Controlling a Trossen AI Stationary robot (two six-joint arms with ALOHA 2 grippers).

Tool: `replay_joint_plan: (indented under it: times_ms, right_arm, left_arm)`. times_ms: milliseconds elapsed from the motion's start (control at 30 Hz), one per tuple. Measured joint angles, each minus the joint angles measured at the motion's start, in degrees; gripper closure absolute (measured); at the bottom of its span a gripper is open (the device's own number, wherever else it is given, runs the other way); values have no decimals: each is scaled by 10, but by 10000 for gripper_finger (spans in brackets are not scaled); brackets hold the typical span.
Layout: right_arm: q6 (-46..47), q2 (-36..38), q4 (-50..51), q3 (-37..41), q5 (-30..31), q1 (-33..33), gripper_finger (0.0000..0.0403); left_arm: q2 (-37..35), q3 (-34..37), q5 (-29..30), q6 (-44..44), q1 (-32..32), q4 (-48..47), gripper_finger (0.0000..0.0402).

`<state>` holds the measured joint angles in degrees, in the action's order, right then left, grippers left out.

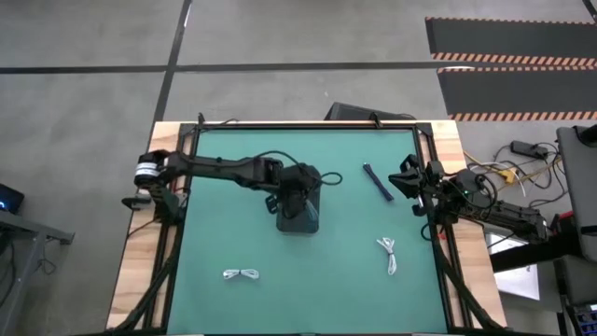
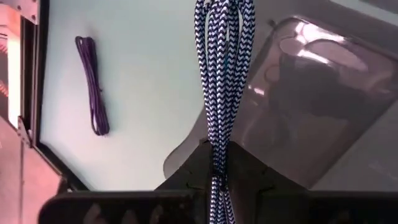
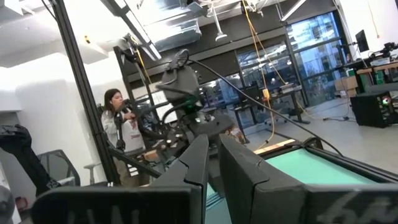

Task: Pick and place USB-C Cables
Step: Put the black white charger cable into the black bin

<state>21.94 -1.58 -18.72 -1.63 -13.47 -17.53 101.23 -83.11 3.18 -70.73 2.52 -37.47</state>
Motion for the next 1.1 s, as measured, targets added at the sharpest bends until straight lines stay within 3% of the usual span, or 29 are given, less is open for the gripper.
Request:
replay_joint_plan:
  times_ms: [633,1100]
  right_arm:
    - [0,0,2,0,0,0,376]
    - [-1,0,5,0,0,0,376]
  left_arm:
    - [5,84,-14,14,9,77,386]
    - [45,86,-16,14,9,88,386]
